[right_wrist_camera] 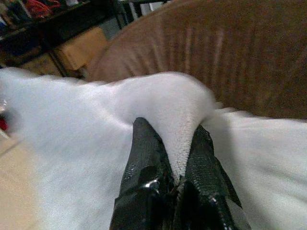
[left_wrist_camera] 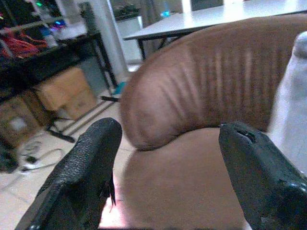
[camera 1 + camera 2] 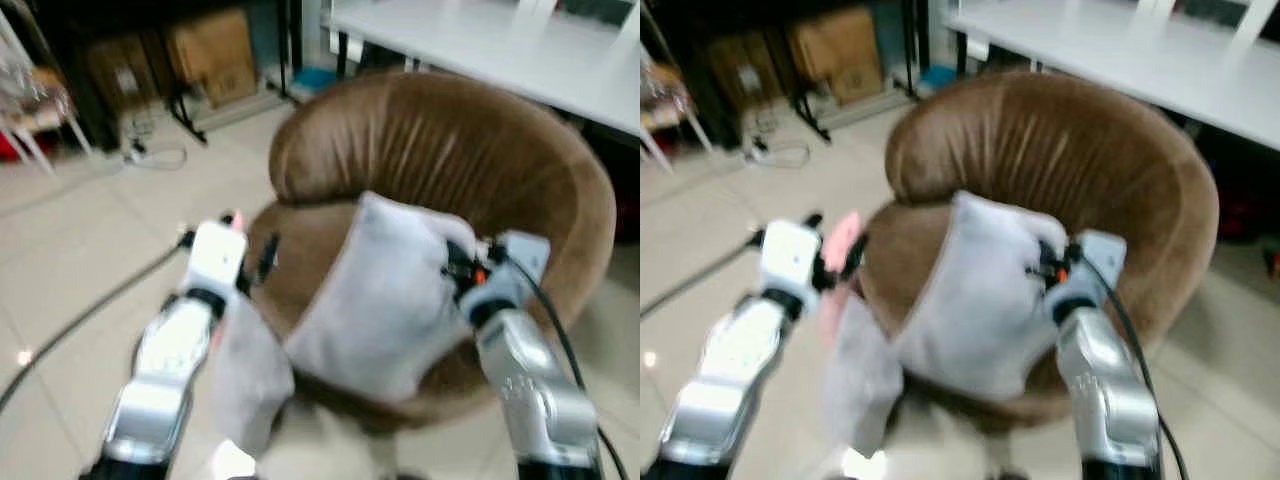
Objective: Move the pillow to the sofa from floor
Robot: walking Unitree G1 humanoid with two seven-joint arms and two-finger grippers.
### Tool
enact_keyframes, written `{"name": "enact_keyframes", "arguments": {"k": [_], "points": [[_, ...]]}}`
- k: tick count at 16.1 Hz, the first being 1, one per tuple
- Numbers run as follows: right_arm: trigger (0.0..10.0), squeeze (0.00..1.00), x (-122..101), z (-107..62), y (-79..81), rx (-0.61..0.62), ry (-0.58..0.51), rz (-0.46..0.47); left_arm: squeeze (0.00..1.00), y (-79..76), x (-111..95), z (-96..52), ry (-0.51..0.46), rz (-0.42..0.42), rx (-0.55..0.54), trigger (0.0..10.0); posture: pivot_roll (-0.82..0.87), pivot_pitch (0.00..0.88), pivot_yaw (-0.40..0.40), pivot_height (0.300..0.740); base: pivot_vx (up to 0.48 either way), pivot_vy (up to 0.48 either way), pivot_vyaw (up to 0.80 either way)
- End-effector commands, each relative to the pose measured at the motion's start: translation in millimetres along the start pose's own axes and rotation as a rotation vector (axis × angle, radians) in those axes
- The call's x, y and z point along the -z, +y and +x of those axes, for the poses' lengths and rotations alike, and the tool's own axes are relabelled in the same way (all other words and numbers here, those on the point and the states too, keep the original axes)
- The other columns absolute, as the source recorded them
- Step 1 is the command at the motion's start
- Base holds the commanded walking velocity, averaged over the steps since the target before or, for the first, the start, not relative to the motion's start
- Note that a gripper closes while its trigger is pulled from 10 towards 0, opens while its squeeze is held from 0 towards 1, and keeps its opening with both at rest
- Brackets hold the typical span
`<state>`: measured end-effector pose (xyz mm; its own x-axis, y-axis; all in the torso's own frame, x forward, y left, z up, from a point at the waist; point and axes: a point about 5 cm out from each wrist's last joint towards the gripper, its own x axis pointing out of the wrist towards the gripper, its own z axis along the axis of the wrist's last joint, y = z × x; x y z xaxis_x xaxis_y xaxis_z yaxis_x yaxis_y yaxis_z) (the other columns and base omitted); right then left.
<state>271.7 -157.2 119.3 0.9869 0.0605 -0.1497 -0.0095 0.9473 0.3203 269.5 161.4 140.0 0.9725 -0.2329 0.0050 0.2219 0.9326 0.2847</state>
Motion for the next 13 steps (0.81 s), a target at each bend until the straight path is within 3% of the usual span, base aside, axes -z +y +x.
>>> {"name": "enact_keyframes", "arguments": {"k": [1,2,4,7,10,13], "points": [[10.0,0.00,-11.5,2.2,15.9,-0.064,-0.053,0.003,0.00,6.5,4.6,-2.5,0.023,-0.002,-0.027,10.0,0.01,0.000,0.002,0.740,0.000,0.000,0.00],[10.0,0.00,-11.5,2.2,15.0,-0.058,-0.054,-0.001,0.00,6.5,4.5,-2.3,0.022,-0.003,-0.026,10.0,0.01,0.000,0.004,0.740,0.000,0.000,0.00],[10.0,0.00,-11.9,4.9,7.5,0.009,-0.069,-0.099,0.00,7.2,4.4,-1.8,0.017,-0.009,-0.024,10.0,0.01,0.000,0.002,0.740,0.000,0.000,0.00],[10.0,0.00,-10.5,6.9,7.4,0.014,-0.056,-0.199,0.00,8.4,3.6,-2.1,0.012,-0.014,-0.024,10.0,0.02,0.000,0.000,0.740,0.000,0.000,0.00],[10.0,0.00,-10.6,5.2,8.9,-0.011,-0.072,-0.158,0.00,8.8,3.5,-2.3,0.009,-0.018,-0.023,10.0,0.02,0.000,-0.001,0.740,0.291,0.000,0.00],[10.0,0.00,-12.5,6.1,8.1,-0.007,-0.094,-0.180,0.00,8.6,3.2,-1.7,0.007,-0.017,-0.018,10.0,0.02,0.000,0.002,0.740,0.299,0.000,-0.80]]}}
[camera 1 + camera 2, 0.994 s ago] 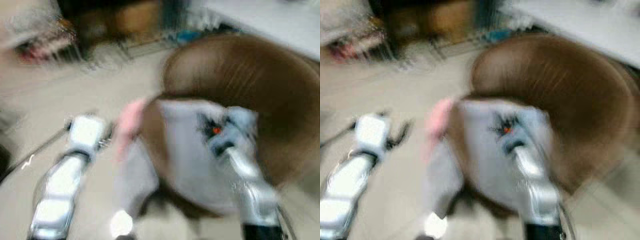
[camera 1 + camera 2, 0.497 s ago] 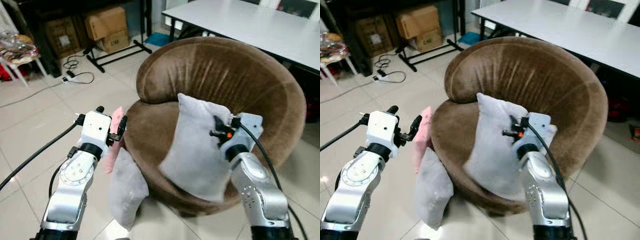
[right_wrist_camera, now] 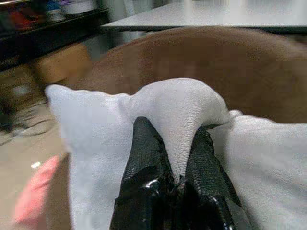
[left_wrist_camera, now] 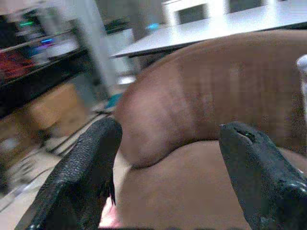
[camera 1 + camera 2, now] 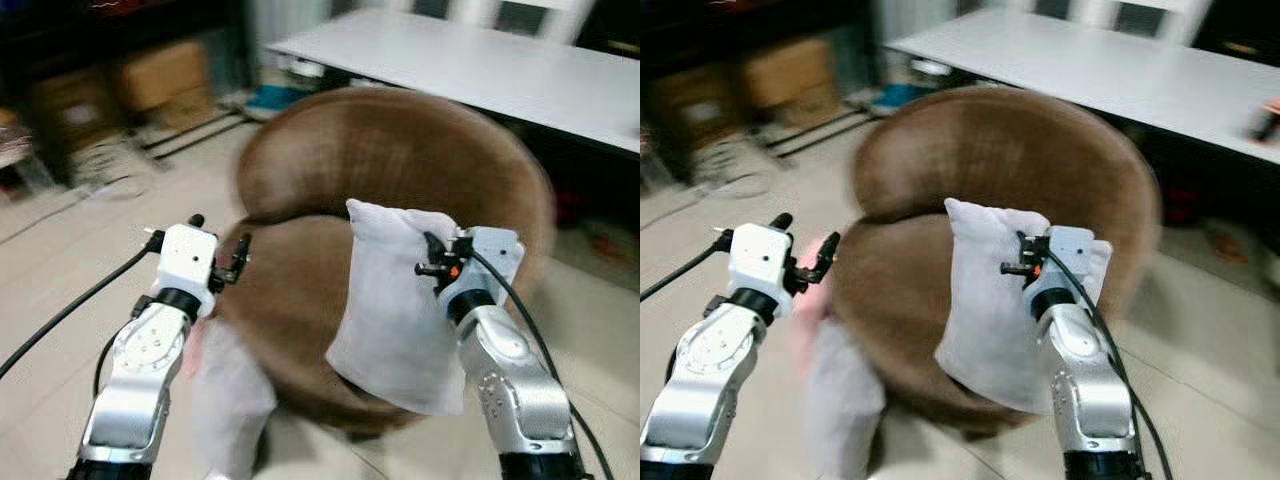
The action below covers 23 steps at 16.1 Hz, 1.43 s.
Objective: Move the pillow to the sofa from floor
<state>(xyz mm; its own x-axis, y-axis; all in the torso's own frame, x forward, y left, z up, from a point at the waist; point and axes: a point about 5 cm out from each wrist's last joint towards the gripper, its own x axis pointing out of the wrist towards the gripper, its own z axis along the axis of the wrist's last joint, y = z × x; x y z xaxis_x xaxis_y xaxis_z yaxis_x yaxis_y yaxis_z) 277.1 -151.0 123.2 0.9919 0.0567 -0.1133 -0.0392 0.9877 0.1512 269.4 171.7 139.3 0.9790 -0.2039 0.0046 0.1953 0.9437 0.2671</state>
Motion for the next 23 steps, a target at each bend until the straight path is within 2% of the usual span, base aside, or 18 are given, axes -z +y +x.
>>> {"name": "enact_keyframes", "arguments": {"k": [1,4,8,13,18,19,22,23], "points": [[10.0,0.00,-10,1.4,-0.6,0.002,-0.060,-0.013,0.00,-1.1,0,0.9,-0.003,0.001,0.012,10.0,0.02,0.000,0.002,0.740,0.300,0.000,-0.80],[10.0,0.00,-13,1.7,6.6,-0.049,-0.085,-0.071,0.00,-1.6,-1,1.4,-0.006,0.004,0.016,10.0,0.02,0.000,-0.001,0.740,0.299,0.000,0.00],[10.0,0.00,-17,1.0,15.0,-0.140,-0.107,-0.048,0.00,-2.4,-1,0.7,-0.005,0.008,0.017,10.0,0.02,0.000,-0.006,0.740,0.301,0.000,0.00],[10.0,0.00,-17,3.6,21.0,-0.181,-0.082,-0.058,0.00,-3.8,0,-1.8,-0.004,0.023,0.028,10.0,0.03,0.000,-0.018,0.740,0.294,0.000,0.00],[10.0,0.00,-18,8.8,34.3,-0.214,0.001,-0.051,0.00,-12.8,3,-10.4,0.009,0.058,0.188,10.0,0.04,0.000,-0.028,0.740,0.000,0.000,0.00],[10.0,0.00,-19,13.2,46.3,-0.264,0.048,-0.051,0.00,-15.8,5,-15.2,0.032,0.058,0.252,10.0,0.04,0.000,-0.026,0.740,0.000,0.000,0.00],[10.0,0.00,-17,21.5,64.7,-0.351,0.106,-0.105,0.00,-19.4,9,-20.1,0.064,0.054,0.324,10.0,0.03,0.000,-0.020,0.740,0.000,0.000,0.00],[10.0,0.00,-19,27.5,72.3,-0.377,0.126,-0.098,0.00,-18.8,10,-21.0,0.068,0.058,0.334,10.0,0.03,0.000,-0.018,0.740,0.000,0.000,0.00]]}}
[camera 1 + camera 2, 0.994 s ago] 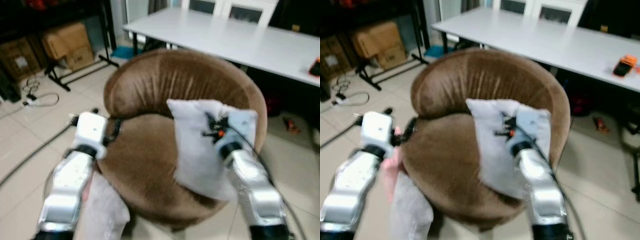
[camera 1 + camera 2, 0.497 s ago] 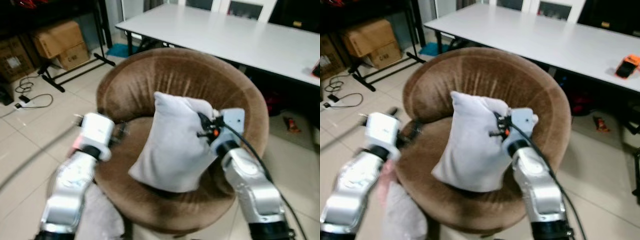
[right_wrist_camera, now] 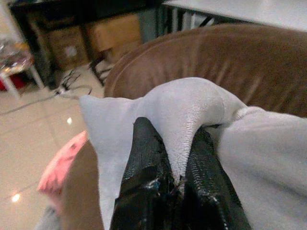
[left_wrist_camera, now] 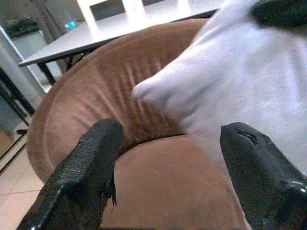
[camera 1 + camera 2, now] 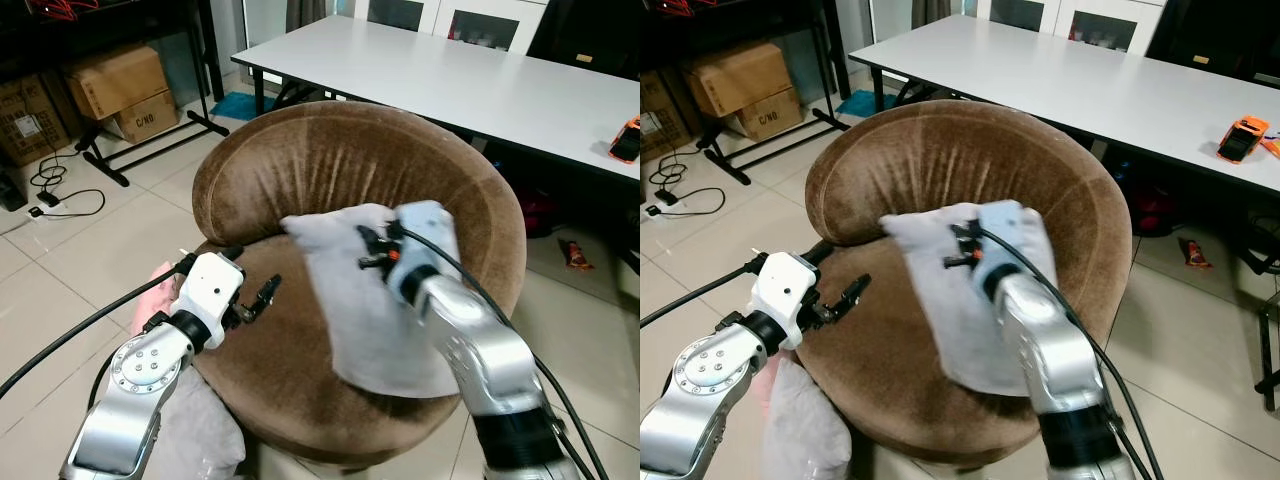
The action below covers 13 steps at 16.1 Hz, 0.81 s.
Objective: Move the pillow to the sofa from floor
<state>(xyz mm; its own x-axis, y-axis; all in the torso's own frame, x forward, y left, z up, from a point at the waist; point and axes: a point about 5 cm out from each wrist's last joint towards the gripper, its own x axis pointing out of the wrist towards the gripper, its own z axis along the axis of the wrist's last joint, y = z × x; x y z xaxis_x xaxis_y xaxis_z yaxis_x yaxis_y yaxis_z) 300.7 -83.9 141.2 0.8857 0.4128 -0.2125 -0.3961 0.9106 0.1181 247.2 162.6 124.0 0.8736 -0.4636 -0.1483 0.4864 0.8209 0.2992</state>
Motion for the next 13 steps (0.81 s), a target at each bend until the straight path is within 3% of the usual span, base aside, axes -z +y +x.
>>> {"name": "enact_keyframes", "arguments": {"k": [1,4,6,7,9,13], "points": [[10.0,0.00,-11,6.6,4.0,-0.026,-0.013,-0.009,0.00,-1.5,-1,-1.0,0.003,0.003,0.024,10.0,0.03,0.000,-0.018,0.740,0.000,0.000,0.00],[10.0,0.00,-21,31.9,-1.2,-0.027,0.056,-0.022,0.00,-0.4,-1,-2.9,0.011,0.013,0.046,10.0,0.04,0.000,-0.020,0.740,0.000,0.000,0.00],[10.0,0.00,-30,47.6,-15.4,0.056,0.024,0.059,0.00,-0.9,-1,-5.1,0.016,0.018,0.056,10.0,0.06,0.000,-0.026,0.740,0.000,0.000,0.00],[10.0,0.00,-35,54.5,-29.7,0.180,-0.013,0.166,0.00,-1.2,0,-6.8,0.020,0.021,0.061,10.0,0.07,0.000,-0.030,0.740,0.000,0.000,0.00],[10.0,0.00,-18,55.8,-65.2,0.491,0.038,0.353,0.00,-2.1,0,-10.5,0.031,0.020,0.066,10.0,0.08,0.000,-0.035,0.740,0.000,0.000,0.00],[10.0,0.00,23,36.5,-106.6,0.808,0.161,0.564,0.00,-5.0,5,-15.1,0.066,-0.006,0.108,10.0,0.08,0.000,-0.036,0.740,0.000,0.000,0.00]]}}
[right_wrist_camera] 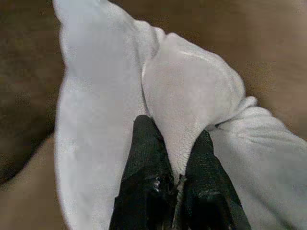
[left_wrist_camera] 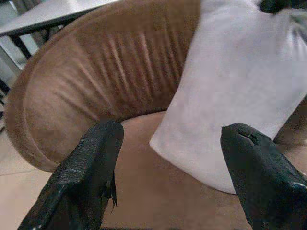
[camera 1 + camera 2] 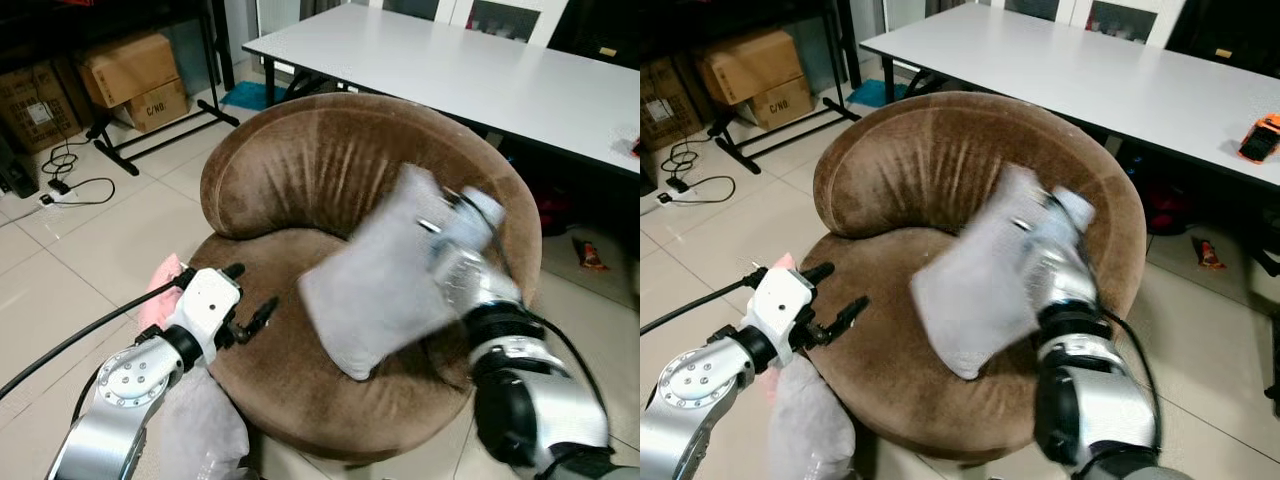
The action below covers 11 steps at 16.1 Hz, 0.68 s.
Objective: Move the pillow to the sofa from floor
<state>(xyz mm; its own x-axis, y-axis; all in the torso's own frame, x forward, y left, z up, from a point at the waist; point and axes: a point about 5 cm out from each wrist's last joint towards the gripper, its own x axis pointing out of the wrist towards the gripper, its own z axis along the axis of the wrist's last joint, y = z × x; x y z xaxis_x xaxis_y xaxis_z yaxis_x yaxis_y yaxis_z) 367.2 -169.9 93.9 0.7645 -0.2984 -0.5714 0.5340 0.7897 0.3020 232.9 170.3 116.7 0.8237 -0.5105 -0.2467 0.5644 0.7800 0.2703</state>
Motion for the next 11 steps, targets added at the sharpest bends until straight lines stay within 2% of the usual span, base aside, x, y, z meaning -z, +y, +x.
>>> {"name": "enact_keyframes", "arguments": {"k": [1,3,4,5,6,7,9,11], "points": [[10.0,0.00,8,4.8,-13.5,0.101,0.055,0.099,0.00,-3.1,-3,-0.5,-0.002,0.001,0.032,10.0,0.08,0.000,-0.035,0.740,0.000,0.000,0.00],[10.0,0.00,15,7.9,-23.2,0.149,0.095,0.156,0.00,-2.6,-3,-0.2,0.001,0.002,0.038,10.0,0.08,0.000,-0.025,0.740,0.000,0.000,0.00],[10.0,0.04,14,8.6,-22.1,0.132,0.085,0.152,0.00,-2.0,-3,0.1,0.001,0.005,0.041,10.0,0.08,0.000,-0.025,0.740,0.000,0.000,0.00],[10.0,1.00,7,8.5,-16.4,0.088,0.047,0.130,0.00,-1.8,-4,0.5,0.002,0.006,0.045,10.0,0.08,0.000,-0.023,0.740,0.000,0.000,0.00],[10.0,1.00,0,8.3,-12.1,0.049,0.003,0.100,0.00,-2.0,-4,1.0,0.002,0.004,0.051,10.0,0.08,0.000,-0.025,0.740,0.000,0.000,0.00],[10.0,1.00,-4,8.3,-11.0,0.044,-0.007,0.112,0.00,-2.6,-4,1.7,0.004,-0.003,0.060,10.0,0.08,0.000,-0.029,0.740,0.000,0.000,0.00],[10.0,1.00,-15,8.4,-14.6,0.100,-0.051,0.092,0.00,-6.6,-3,2.9,0.012,-0.040,0.107,10.0,0.08,0.000,-0.037,0.740,0.000,0.000,0.00],[10.0,1.00,-27,7.5,-17.1,0.139,-0.136,0.019,0.00,-9.5,-1,4.9,0.021,-0.075,0.168,10.0,0.08,0.000,-0.044,0.740,0.000,0.000,0.00]]}}
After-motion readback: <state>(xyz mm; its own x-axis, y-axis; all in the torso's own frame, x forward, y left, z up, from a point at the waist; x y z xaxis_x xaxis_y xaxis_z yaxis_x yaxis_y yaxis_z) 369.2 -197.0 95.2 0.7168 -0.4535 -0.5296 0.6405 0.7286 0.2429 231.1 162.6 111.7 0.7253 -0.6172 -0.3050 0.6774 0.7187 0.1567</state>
